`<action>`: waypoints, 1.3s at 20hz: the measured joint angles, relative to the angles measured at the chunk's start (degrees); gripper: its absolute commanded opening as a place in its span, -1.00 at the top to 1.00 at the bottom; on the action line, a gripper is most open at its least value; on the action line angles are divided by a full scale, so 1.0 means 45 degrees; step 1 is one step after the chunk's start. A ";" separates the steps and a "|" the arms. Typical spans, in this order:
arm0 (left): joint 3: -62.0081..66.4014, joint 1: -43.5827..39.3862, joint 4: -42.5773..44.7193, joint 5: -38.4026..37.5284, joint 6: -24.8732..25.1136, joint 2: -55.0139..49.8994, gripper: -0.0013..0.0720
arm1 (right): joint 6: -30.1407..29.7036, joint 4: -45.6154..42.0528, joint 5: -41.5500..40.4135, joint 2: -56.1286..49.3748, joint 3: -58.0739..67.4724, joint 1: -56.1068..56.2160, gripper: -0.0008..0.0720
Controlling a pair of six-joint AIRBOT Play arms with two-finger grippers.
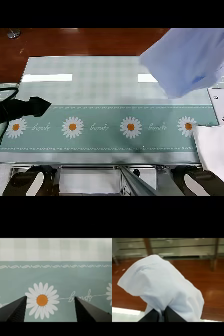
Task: Fold the shirts.
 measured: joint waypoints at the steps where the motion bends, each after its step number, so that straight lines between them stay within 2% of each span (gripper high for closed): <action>1: -0.0078 0.0000 -0.0063 0.0078 0.0000 0.0126 -0.95 | -0.0083 0.0034 0.0282 0.0155 0.0053 0.0612 0.92; 5: -0.0243 0.0000 -0.0131 0.0554 -0.0049 0.0321 -0.96 | -0.0165 0.0058 0.1015 0.0408 -0.0568 0.3429 0.92; 8: -0.0277 0.0000 -0.0165 0.0889 -0.0053 0.0374 -0.96 | 0.0340 -0.0015 0.1015 0.0194 -0.2317 0.5110 0.92; 12: -0.0287 0.0000 -0.0170 0.1282 -0.0058 0.0384 -0.96 | 0.1894 0.0442 -0.0554 -0.1151 -0.5833 0.7140 0.92; 13: -0.0287 0.0000 -0.0170 0.1311 -0.0102 0.0384 -0.95 | 0.2239 0.0884 -0.1311 -0.1792 -0.6509 0.7669 0.79; 14: -0.0287 0.0000 -0.0175 0.1341 -0.0117 0.0364 -0.96 | 0.2516 0.1433 -0.1957 -0.2482 -0.6975 0.8131 0.37; 15: -0.0287 0.0000 -0.0204 0.1350 -0.0165 0.0330 -0.95 | 0.2764 0.2127 -0.2603 -0.3235 -0.7334 0.8544 -0.26; 16: -0.0287 0.0000 -0.0238 0.1370 -0.0194 0.0291 -0.95 | 0.2861 0.2875 -0.3157 -0.3910 -0.7558 0.8845 -0.78; 19: -0.0287 -0.0005 -0.0316 0.1365 -0.0243 0.0087 -0.96 | 0.2302 0.5110 -0.3575 -0.5275 -0.7732 0.8918 -0.74; 21: -0.0287 -0.0044 -0.0364 0.1039 -0.0243 -0.0175 -0.96 | 0.1715 0.5649 -0.2880 -0.5255 -0.7509 0.7995 -0.74; 23: -0.0296 -0.0121 -0.0403 0.0471 -0.0228 -0.0704 -0.96 | 0.1457 0.5241 -0.1778 -0.4498 -0.7334 0.6348 -0.74; 26: -0.0719 -0.0170 -0.0549 -0.0102 -0.0087 -0.1841 -0.96 | 0.1783 0.2739 0.0340 -0.2817 -0.7776 0.3322 -0.71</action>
